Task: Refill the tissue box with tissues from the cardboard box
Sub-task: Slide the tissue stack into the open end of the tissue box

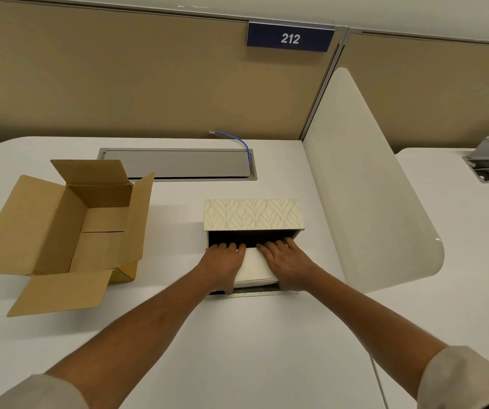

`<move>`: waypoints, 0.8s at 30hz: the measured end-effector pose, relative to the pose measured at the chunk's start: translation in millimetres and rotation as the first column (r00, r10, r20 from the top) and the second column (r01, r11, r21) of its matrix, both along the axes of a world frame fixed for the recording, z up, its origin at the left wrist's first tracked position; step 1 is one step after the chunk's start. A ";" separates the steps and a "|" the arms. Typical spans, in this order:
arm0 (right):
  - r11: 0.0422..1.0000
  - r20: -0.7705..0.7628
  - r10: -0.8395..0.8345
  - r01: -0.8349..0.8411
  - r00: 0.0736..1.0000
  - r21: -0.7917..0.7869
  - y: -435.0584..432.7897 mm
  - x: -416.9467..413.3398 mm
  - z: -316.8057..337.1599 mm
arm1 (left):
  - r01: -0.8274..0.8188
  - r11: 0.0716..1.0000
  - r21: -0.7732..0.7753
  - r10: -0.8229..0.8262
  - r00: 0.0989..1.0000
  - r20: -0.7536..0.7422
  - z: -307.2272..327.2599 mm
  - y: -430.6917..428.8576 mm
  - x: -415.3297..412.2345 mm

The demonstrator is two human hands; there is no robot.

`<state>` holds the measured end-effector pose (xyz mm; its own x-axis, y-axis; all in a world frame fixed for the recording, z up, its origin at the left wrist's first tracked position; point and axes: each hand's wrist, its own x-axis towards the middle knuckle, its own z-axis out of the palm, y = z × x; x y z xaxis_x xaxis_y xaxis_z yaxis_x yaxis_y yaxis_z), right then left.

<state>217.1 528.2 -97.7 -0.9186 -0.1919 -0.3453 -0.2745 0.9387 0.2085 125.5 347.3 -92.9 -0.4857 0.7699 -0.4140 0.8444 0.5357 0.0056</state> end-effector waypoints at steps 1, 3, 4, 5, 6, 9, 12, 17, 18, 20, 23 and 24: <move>1.000 0.002 -0.005 0.005 1.000 0.001 0.1 0.4 -0.5 | 0.004 1.000 0.003 -0.004 1.000 0.001 0.5 0.3 -0.7; 1.000 0.004 -0.014 0.014 1.000 0.003 0.2 -0.2 -1.5 | 0.016 1.000 0.010 -0.016 1.000 -0.003 1.0 0.3 -3.0; 1.000 0.004 -0.020 0.020 1.000 -0.001 -0.1 0.3 -2.5 | 0.024 1.000 0.013 -0.023 1.000 -0.003 0.8 0.0 -3.4; 1.000 0.003 -0.025 0.025 1.000 -0.007 -0.6 1.0 -3.6 | 0.030 0.999 0.015 -0.030 1.000 -0.004 0.5 -0.4 -3.6; 1.000 0.001 -0.029 0.029 1.000 -0.012 -1.2 2.1 -4.8 | 0.034 0.999 0.017 -0.034 0.999 -0.005 -0.2 -0.8 -3.7; 0.999 -0.005 -0.035 0.034 0.999 -0.024 -1.2 4.2 -7.7 | 0.041 0.999 0.022 -0.041 0.999 -0.002 -1.1 -1.3 -4.4; 0.999 -0.001 -0.040 0.040 0.999 -0.035 -0.2 4.5 -9.5 | 0.049 0.998 0.026 -0.049 0.999 0.004 -0.5 -1.2 -5.9; 0.999 0.008 -0.035 0.036 0.999 -0.039 0.9 3.8 -9.3 | 0.046 0.999 0.024 -0.046 0.999 -0.002 1.1 -0.5 -4.6; 0.999 0.008 -0.035 0.035 0.999 -0.041 0.7 3.7 -8.9 | 0.044 0.999 0.025 -0.043 0.999 -0.011 0.8 -0.3 -4.3; 0.998 -0.003 -0.032 0.032 0.999 -0.046 0.4 3.8 -7.6 | 0.039 0.998 0.040 -0.037 0.998 -0.044 -0.5 -1.6 -2.6; 0.998 -0.049 -0.043 0.040 0.998 -0.048 -0.3 5.0 -2.1 | 0.050 0.994 0.099 -0.037 0.990 -0.133 -2.9 -5.9 3.2; 0.997 -0.071 -0.052 0.048 0.996 -0.062 -1.0 6.0 0.6 | 0.058 0.989 0.132 -0.037 0.987 -0.158 -3.1 -7.7 5.1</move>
<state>223.1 527.2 -97.1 -0.9497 -0.1634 -0.2670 -0.2130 0.9624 0.1687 130.7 339.6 -96.1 -0.4971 0.8376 -0.2265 0.8653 0.4981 -0.0570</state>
